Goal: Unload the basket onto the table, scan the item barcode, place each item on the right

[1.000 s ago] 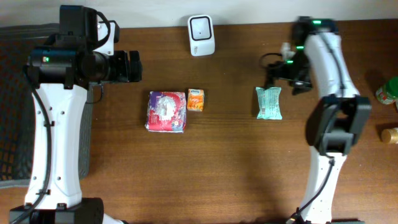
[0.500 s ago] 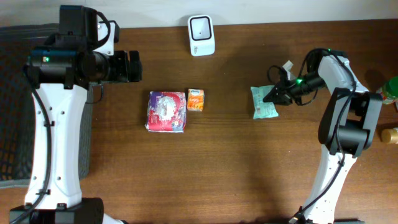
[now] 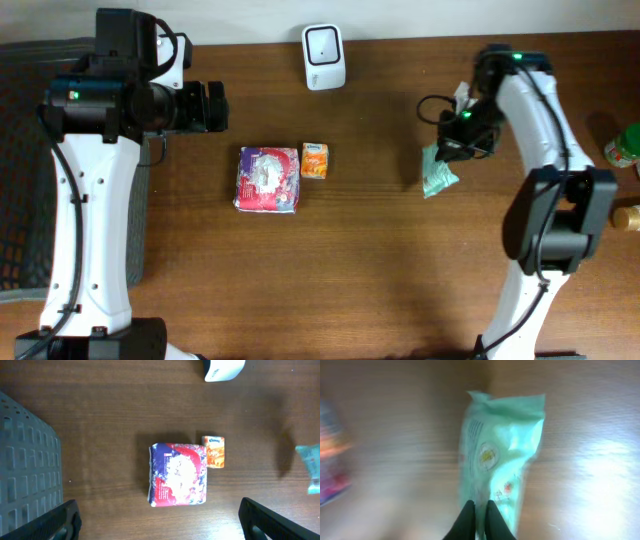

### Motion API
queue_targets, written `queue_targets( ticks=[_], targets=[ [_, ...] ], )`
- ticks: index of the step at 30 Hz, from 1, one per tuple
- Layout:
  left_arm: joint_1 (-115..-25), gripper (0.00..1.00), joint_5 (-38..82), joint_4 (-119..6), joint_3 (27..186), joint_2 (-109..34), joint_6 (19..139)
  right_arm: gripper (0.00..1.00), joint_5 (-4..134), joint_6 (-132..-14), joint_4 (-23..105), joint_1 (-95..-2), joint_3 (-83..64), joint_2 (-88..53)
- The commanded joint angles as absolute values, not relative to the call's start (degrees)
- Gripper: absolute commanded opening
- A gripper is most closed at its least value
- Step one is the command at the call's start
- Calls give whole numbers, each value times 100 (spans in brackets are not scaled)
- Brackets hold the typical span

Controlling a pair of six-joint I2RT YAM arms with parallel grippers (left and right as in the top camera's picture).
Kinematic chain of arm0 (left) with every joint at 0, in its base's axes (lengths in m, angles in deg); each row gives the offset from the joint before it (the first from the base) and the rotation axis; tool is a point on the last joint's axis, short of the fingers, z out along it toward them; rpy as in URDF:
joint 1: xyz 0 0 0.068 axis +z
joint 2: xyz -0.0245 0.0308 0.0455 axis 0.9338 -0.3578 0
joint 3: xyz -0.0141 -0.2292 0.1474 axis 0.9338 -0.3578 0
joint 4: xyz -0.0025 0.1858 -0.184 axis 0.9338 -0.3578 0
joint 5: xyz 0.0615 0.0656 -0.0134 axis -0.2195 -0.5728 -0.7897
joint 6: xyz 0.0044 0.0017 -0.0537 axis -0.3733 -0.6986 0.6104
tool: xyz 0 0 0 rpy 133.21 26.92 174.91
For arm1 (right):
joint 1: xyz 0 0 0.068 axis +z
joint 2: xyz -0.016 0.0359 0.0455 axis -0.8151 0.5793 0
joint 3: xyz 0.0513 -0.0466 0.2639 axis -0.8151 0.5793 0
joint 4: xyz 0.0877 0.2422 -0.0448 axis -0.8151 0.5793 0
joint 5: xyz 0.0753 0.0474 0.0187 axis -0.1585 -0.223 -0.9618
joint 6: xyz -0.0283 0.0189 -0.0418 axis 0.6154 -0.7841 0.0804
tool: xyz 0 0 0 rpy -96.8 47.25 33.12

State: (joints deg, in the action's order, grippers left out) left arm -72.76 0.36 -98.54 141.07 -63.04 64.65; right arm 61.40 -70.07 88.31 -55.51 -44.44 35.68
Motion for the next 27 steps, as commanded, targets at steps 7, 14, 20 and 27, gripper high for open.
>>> queue_targets(
  ticks=[7, 14, 20, 27],
  targets=[
    [-7261, 99, 91, -9850, 14114, -6214, 6415, 13, 9517, -9119, 8586, -3601, -4168, 3507],
    [-7261, 99, 91, -9848, 14114, -6214, 6415, 54, 9497, -8155, 8495, -3737, -4070, 3651],
    [-7261, 99, 91, -9848, 14114, -6214, 6415, 57, 10677, -8179, 8300, -3739, -3359, 3905],
    [-7261, 99, 93, -9848, 14114, -6214, 6415, 60, 10986, -8174, 7454, -3848, -2465, 3905]
  ],
)
